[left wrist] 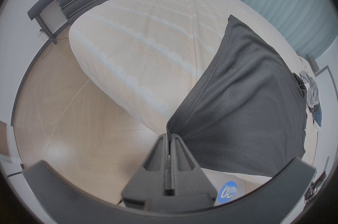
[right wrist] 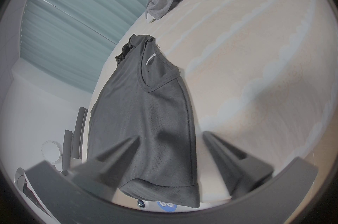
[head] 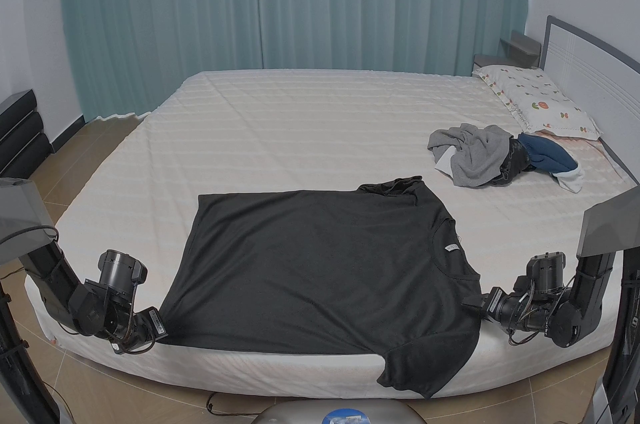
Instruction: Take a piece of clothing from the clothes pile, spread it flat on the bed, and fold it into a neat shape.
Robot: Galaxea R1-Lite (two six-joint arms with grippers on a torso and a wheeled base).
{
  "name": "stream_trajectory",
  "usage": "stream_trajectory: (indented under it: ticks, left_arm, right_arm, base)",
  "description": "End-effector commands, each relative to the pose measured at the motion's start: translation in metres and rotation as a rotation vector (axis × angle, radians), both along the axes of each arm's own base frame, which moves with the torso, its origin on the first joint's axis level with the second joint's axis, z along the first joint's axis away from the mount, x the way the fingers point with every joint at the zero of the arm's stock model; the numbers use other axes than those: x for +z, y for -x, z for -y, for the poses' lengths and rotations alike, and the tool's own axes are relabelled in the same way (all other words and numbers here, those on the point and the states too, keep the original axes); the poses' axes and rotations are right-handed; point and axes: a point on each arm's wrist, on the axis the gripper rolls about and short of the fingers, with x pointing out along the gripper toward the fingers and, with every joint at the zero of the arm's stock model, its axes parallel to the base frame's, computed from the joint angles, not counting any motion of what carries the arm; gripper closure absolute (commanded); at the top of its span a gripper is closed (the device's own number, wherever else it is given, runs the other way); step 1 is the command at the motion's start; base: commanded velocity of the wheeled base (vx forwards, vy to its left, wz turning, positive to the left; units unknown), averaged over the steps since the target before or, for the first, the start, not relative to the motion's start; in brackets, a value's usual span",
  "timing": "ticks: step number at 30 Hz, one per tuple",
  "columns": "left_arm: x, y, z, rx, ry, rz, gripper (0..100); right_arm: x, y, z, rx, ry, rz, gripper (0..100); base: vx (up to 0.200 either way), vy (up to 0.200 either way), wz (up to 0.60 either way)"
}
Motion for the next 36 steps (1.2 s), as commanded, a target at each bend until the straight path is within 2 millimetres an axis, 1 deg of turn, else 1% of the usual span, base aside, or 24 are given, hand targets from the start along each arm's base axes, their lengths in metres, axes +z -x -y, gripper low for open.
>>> stream_trajectory:
  ticks: [1,2,3,7,11,17,21,23,29,30,31,36]
  left_arm:
    - [-0.001,0.000,0.000,0.000,0.001,-0.002,100]
    - [-0.001,0.000,0.000,0.000,0.001,-0.002,100]
    - [-0.001,0.000,0.000,0.001,0.003,-0.004,100]
    - [-0.002,0.000,0.000,0.000,0.005,-0.008,100]
    - [-0.006,0.000,0.000,-0.002,0.004,-0.021,100]
    - [-0.011,-0.002,0.000,-0.001,0.005,-0.035,100]
    - [-0.010,-0.004,0.001,-0.010,0.027,-0.024,100]
    - [-0.008,-0.005,0.002,-0.020,0.065,-0.015,100]
    - [-0.009,-0.007,0.003,-0.027,0.103,-0.016,100]
    - [-0.009,-0.007,0.003,-0.027,0.103,-0.016,100]
    - [-0.009,-0.008,0.003,-0.034,0.114,-0.014,0]
    - [-0.007,-0.009,0.001,-0.025,0.116,-0.006,0]
  right_arm:
    - [-0.001,0.002,0.008,-0.021,0.009,-0.008,100]
    - [0.000,0.002,0.009,-0.023,0.010,-0.007,100]
    - [0.003,0.005,0.016,-0.034,0.022,-0.002,100]
    - [0.002,0.010,0.027,-0.041,0.061,-0.004,100]
    - [0.002,0.010,0.034,-0.052,0.076,0.001,100]
    - [0.001,0.012,0.034,-0.040,0.087,-0.004,100]
    - [0.001,0.012,0.032,-0.029,0.090,-0.004,100]
    - [0.001,0.010,0.031,-0.028,0.088,0.003,100]
    - [0.001,0.008,0.028,-0.019,0.083,0.027,100]
    - [0.001,0.008,0.028,-0.019,0.083,0.027,0]
    - [0.000,0.008,0.025,-0.010,0.077,0.032,0]
    - [0.004,0.009,0.024,-0.009,0.078,0.044,0]
  base:
    - [0.000,0.000,0.00]
    - [0.000,0.000,0.00]
    - [0.000,0.000,0.00]
    - [0.000,0.000,0.00]
    - [0.000,0.000,0.00]
    - [0.000,0.000,0.00]
    - [0.000,0.000,0.00]
    - [0.000,0.000,0.00]
    - [0.000,0.000,0.00]
    - [0.000,0.000,0.00]
    - [0.000,0.000,0.00]
    - [0.000,0.000,0.00]
